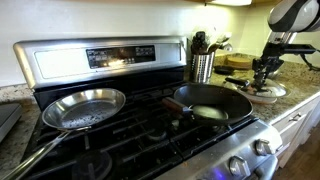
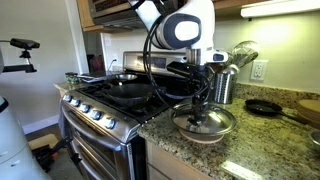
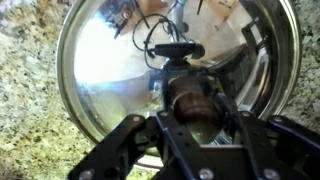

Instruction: Take the lid off the wok and place it on the counter

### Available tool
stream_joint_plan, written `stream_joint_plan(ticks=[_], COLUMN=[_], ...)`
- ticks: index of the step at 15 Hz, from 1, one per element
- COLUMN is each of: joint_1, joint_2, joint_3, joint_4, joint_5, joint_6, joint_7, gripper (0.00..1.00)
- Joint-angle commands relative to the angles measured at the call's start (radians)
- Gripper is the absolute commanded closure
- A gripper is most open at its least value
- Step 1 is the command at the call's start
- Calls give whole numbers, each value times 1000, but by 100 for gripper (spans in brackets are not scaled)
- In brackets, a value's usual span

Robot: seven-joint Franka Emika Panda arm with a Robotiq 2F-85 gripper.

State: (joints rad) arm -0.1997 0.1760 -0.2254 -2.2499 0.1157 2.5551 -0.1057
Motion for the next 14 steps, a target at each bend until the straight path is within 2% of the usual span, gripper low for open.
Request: stream_joint_plan(ticks=[1,14], joint_1=[-13,-37], joint_2=[33,128], joint_3=[17,61], joint_4=[3,-4], joint_5=[7,88], joint_6=[56,158], joint_7=[20,8], gripper=[79,79])
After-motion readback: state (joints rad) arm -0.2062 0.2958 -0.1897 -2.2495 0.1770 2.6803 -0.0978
